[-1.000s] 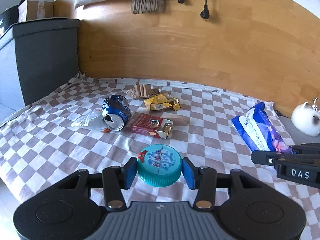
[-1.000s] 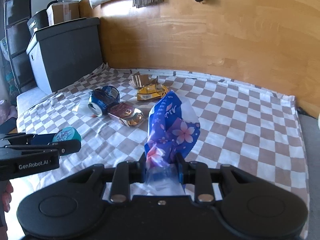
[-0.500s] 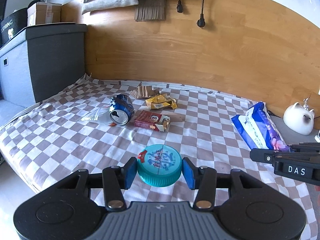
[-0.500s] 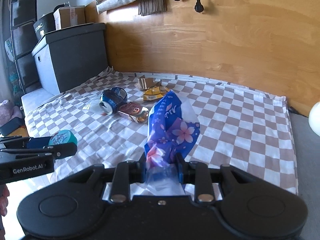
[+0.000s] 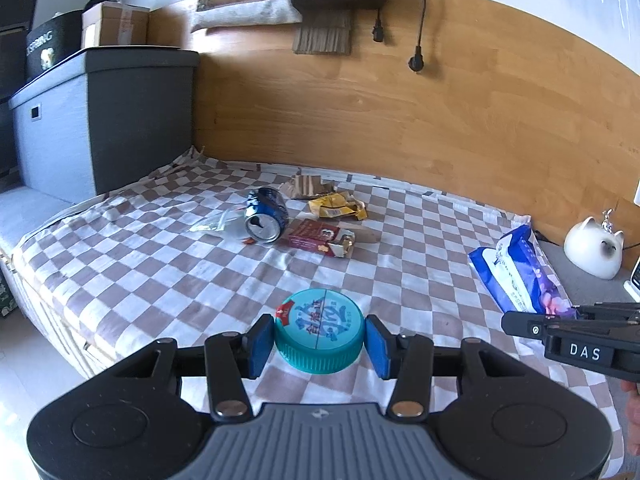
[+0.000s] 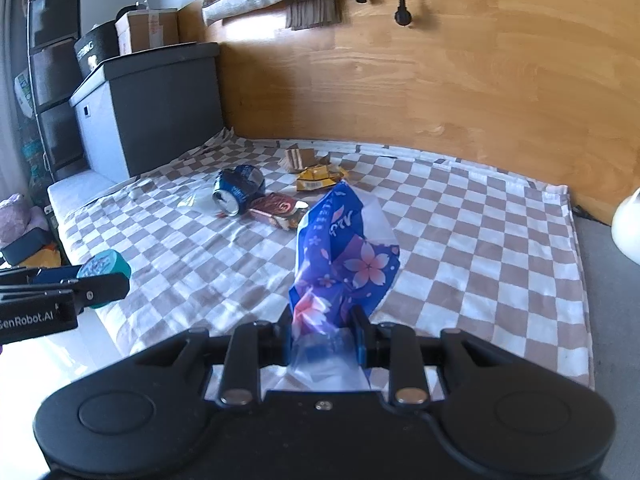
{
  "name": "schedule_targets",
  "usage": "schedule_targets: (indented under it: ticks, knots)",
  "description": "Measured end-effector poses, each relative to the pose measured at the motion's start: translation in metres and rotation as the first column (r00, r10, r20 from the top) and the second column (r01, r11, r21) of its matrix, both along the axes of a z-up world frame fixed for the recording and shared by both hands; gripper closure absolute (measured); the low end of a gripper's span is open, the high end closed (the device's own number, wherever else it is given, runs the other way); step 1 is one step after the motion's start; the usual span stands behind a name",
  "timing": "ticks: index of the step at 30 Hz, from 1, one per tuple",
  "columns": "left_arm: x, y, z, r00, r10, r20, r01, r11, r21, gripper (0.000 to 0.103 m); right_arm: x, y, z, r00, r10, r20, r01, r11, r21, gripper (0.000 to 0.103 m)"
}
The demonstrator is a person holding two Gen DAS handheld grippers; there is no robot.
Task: Collect trash
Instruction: 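Carry the tissue pack and teal cap over the wastebasket with both tools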
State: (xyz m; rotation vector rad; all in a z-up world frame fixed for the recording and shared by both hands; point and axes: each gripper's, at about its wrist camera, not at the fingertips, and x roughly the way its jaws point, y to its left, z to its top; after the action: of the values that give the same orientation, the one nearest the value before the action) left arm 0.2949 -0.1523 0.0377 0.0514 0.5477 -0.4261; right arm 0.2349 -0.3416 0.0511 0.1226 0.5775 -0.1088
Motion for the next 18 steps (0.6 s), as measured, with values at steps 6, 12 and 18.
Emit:
schedule_targets:
  ticks: [6, 12, 18]
  knots:
    - [-0.010, 0.029, -0.005, 0.999, 0.040, -0.008, -0.041, 0.999, -0.009, 0.053, -0.003, 0.024, -0.003, 0.999, 0.037, 0.004, -0.038, 0.999, 0.023, 0.075]
    - [-0.015, 0.067, -0.014, 0.995, 0.098, -0.031, -0.099, 0.995, -0.016, 0.053, 0.001, 0.056, -0.007, 0.996, 0.086, -0.006, -0.085, 0.996, 0.027, 0.075]
    - [-0.018, 0.110, -0.025, 0.985, 0.167, -0.052, -0.168, 0.986, -0.012, 0.053, 0.006, 0.091, -0.013, 0.989, 0.142, -0.032, -0.142, 0.990, 0.015, 0.075]
